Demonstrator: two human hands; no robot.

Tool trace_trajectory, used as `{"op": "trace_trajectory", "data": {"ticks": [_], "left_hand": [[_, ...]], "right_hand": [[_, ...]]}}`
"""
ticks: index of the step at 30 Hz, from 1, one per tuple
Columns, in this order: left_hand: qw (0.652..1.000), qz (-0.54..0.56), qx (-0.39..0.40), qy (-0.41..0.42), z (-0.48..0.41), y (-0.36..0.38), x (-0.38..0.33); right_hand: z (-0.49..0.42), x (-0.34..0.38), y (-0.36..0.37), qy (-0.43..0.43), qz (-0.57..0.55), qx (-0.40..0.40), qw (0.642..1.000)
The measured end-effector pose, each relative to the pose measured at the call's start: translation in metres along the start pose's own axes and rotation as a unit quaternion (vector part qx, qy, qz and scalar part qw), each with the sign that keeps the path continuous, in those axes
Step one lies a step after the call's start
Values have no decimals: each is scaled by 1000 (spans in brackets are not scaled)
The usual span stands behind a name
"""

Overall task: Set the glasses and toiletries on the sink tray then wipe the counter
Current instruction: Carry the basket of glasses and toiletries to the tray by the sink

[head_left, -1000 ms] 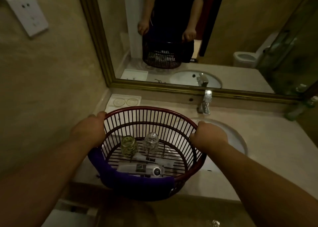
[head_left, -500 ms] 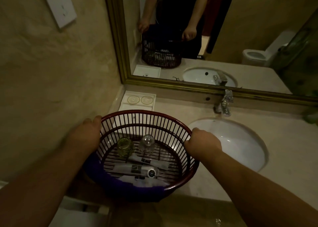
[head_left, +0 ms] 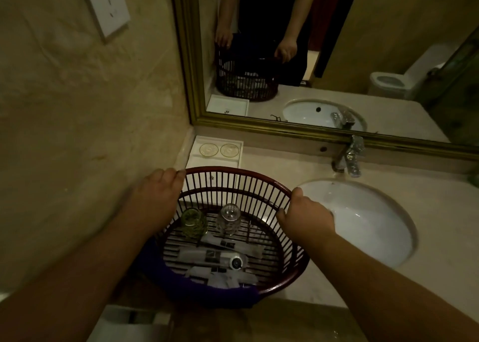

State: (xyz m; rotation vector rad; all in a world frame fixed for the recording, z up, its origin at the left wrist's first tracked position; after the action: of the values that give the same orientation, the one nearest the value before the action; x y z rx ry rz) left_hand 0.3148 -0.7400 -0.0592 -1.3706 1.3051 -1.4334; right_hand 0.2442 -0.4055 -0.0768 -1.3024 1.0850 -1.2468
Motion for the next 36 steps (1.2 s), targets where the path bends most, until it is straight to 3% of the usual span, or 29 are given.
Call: {"op": "trace_trajectory", "data": {"ticks": [3,7,27,36], "left_hand": [[991,110,24,-68,-2,14,11],[976,166,32,-140,2,25,22],[981,126,38,-140,0,33,21],[972,157,48,-169,-21,34,23]], "right_hand": [[-1,1,3,-3,-21,-20,1000],[-2,-4,6,-1,-41,-20,999],[-2,-6,7,9,-57,-16,998],[-29,15,5,-49,-25,-15,998]]}}
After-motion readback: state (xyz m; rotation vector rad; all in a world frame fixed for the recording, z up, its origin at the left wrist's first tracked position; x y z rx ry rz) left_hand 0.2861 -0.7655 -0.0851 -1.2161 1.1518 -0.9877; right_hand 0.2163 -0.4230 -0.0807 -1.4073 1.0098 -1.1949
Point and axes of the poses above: each hand's wrist, its own z-axis away from the middle knuckle, its own y-axis out of the palm, x = y × z, the point moved 5 cm from there along -z, towards the middle knuckle, and after that the axes turned 3 degrees about y, right-handed, at the moved point
